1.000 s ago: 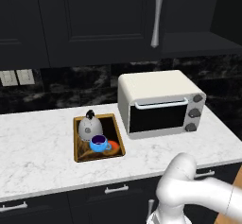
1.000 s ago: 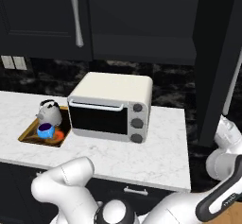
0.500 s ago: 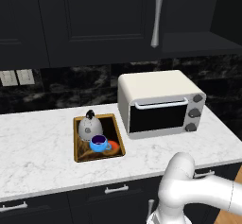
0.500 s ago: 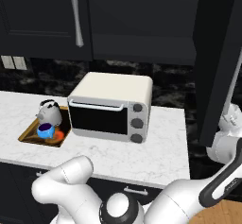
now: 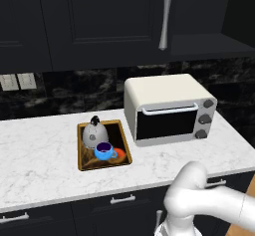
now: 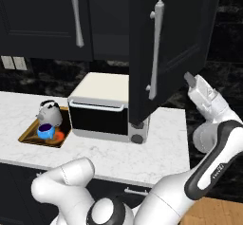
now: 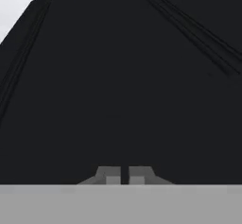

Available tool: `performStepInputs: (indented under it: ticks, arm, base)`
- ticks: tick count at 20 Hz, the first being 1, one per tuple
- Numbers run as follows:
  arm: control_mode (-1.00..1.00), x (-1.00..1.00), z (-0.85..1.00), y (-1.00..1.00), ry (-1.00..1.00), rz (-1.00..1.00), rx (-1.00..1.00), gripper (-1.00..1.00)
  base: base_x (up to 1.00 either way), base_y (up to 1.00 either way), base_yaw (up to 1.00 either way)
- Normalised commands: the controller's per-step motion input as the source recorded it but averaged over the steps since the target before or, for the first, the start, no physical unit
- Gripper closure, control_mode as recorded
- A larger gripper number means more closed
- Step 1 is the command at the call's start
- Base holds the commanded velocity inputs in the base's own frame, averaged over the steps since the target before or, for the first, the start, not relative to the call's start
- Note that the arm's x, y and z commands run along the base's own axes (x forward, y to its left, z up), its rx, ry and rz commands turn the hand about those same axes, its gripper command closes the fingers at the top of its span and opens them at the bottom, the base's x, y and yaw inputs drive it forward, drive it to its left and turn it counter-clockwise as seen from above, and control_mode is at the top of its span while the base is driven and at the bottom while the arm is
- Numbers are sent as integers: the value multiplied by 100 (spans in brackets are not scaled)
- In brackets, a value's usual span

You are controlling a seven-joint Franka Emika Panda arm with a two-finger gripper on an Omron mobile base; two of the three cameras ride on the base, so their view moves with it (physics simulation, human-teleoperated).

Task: Pick the kettle from the counter and place it on the tray. Then pick the mug from the cabinet and place it on the tray. Then close the cabinet doors.

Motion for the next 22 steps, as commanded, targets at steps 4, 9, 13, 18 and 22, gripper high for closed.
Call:
performStepInputs:
  ticks: [4, 9, 13, 18, 22]
  arm:
    - [-100, 10, 14, 78, 7, -17, -10, 100]
    - [-100, 35, 3, 58, 27, -32, -9, 100]
    - [-100, 57, 6, 75, 34, -38, -12, 100]
    - [-100, 70, 0, 66, 24, -27, -9, 100]
    - [-100, 79, -6, 50, 16, -19, -2, 100]
  base:
    - [0, 0, 0]
    - [0, 0, 0]
    - [0, 0, 0]
    - [0, 0, 0]
    - [0, 0, 0]
